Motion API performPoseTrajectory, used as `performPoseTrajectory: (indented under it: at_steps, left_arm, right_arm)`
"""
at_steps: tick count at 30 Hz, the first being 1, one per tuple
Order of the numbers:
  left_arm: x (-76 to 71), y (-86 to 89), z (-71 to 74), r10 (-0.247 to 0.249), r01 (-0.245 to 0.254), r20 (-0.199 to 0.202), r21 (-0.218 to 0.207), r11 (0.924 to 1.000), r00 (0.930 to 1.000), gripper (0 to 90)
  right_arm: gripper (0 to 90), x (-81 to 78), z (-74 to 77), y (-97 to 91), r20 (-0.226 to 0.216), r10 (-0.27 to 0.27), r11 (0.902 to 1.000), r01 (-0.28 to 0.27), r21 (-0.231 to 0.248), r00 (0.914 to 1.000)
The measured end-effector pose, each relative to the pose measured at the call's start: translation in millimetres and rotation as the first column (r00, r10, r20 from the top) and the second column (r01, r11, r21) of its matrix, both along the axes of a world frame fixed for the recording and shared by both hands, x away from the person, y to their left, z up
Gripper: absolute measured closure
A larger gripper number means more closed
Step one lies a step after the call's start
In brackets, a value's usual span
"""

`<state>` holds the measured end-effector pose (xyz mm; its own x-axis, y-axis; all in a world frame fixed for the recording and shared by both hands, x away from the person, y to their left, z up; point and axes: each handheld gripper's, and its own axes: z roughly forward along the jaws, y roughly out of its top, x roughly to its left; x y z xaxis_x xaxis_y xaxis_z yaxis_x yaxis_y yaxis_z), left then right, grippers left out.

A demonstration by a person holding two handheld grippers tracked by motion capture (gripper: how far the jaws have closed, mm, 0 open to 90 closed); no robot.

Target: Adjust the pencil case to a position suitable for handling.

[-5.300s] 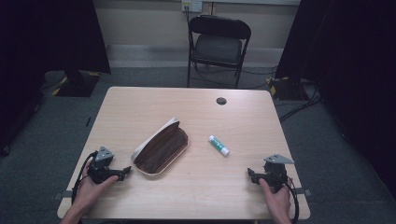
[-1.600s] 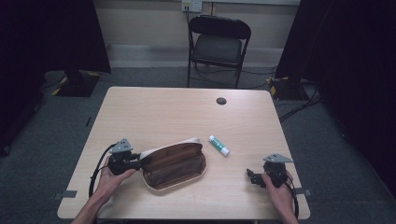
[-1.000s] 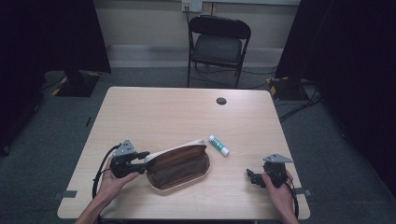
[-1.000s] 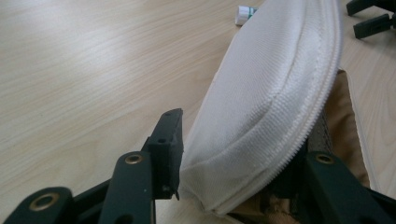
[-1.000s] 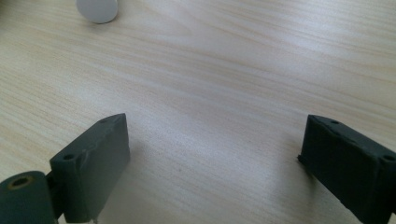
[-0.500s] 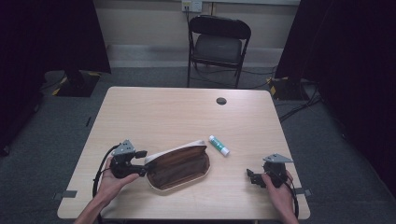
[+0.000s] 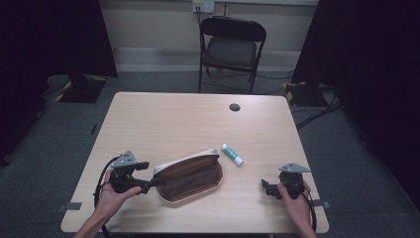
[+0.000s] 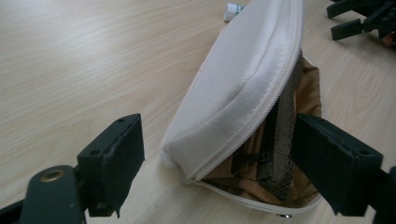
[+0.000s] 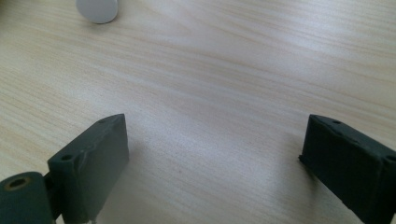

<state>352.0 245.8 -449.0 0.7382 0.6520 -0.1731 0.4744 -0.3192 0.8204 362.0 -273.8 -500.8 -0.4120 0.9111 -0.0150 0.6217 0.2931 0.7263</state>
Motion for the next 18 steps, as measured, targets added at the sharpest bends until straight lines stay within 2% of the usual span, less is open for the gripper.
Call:
performPoseTrajectory:
  at_steps: [1, 3, 4, 5, 7, 8, 9, 12, 13, 18]
  left_arm:
    - [-1.2, 0.0, 1.1, -0.011, 0.011, -0.009, -0.008, 0.9999, 0.9999, 18.4]
    - [-4.8, -0.3, 2.6, -0.018, 0.019, -0.014, 0.017, 0.9997, 0.9997, 18.2]
    - [-6.4, 1.3, 2.8, -0.028, 0.028, -0.017, 0.013, 0.9995, 0.9995, 18.0]
    - [-8.2, 4.6, 2.9, -0.038, 0.037, -0.014, -0.009, 0.9993, 0.9992, 17.9]
    - [-9.4, 10.0, 2.3, -0.034, 0.034, -0.014, -0.016, 0.9993, 0.9993, 17.6]
    - [-9.3, 12.8, 0.9, -0.025, 0.025, -0.012, -0.007, 0.9997, 0.9996, 17.5]
    - [-8.9, 16.5, -0.9, -0.011, 0.011, -0.005, 0.02, 0.9997, 0.9999, 17.3]
    - [-7.3, 25.2, -9.1, 0.04, -0.041, 0.018, 0.043, 0.9982, 0.999, 17.3]
    - [-5.9, 28.7, -12.5, 0.045, -0.046, 0.006, 0.063, 0.997, 0.999, 17.2]
    - [-0.6, 41.2, -23.0, 0.098, -0.096, -0.018, 0.083, 0.9919, 0.9951, 16.8]
  right_arm:
    - [6.4, 0.0, 0.0, 0.0, 0.0, 0.0, 1.0, 0.0, 0.0, 1.0]
    - [6.4, 0.0, 0.0, 0.0, 0.0, 0.0, 1.0, 0.0, 0.0, 1.0]
    - [6.4, 0.0, 0.0, 0.0, 0.0, 0.0, 1.0, 0.0, 0.0, 1.0]
    - [6.4, 0.0, 0.0, 0.0, 0.0, 0.0, 1.0, 0.0, 0.0, 1.0]
    - [6.3, -0.1, 0.1, 0.1, -0.002, -0.001, 1.0, 0.001, 0.001, 1.0]
    - [6.3, 0.0, 0.0, 0.1, -0.002, -0.001, 1.0, 0.001, 0.001, 1.0]
    - [6.3, 0.0, 0.0, 0.1, -0.002, -0.001, 1.0, 0.001, 0.001, 1.0]
    - [6.3, 0.0, 0.0, 0.0, 0.0, 0.0, 1.0, 0.0, 0.0, 1.0]
    - [6.3, 0.1, 0.0, 0.0, 0.0, 0.0, 1.0, 0.0, 0.0, 1.0]
    - [6.3, 0.0, 0.1, 0.1, -0.002, 0.0, 1.0, 0.0, 0.001, 1.0]
